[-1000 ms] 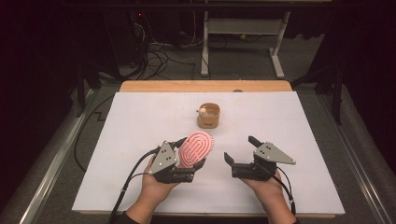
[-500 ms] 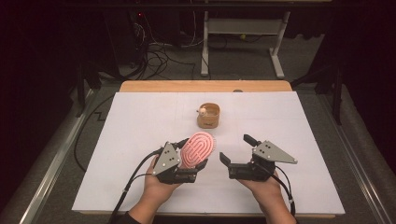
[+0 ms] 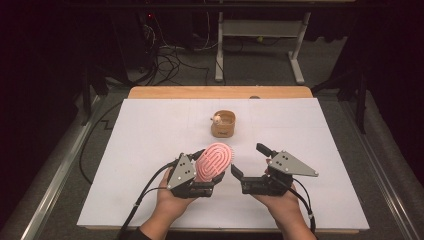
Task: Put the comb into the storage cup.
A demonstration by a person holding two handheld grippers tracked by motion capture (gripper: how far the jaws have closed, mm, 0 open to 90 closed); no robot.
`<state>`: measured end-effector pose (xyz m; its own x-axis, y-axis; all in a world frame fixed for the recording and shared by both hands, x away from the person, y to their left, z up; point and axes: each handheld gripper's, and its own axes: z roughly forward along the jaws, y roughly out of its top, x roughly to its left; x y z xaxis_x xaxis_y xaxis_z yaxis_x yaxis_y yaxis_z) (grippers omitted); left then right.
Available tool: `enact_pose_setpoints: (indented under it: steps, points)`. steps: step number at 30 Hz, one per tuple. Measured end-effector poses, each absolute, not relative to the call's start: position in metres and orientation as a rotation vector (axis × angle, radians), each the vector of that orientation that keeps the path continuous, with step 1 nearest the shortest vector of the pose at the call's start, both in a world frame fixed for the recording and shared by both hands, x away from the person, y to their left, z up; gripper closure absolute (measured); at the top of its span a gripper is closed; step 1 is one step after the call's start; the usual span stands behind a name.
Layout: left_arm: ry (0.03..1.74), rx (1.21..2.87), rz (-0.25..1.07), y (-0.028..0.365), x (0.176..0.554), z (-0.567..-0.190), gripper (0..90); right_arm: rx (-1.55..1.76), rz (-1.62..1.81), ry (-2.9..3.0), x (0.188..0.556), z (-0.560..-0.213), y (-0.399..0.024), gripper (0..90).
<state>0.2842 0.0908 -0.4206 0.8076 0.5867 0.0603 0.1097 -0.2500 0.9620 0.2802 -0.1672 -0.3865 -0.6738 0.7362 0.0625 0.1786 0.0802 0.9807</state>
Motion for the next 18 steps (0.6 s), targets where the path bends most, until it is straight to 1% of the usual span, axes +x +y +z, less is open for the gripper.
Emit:
enact_pose_setpoints:
  steps: [18]
  points:
    - [0.513,1.800,0.489,0.079,0.279,-0.422,18.2,0.891,1.663,1.965,0.279,-0.388,-0.153,0.1]
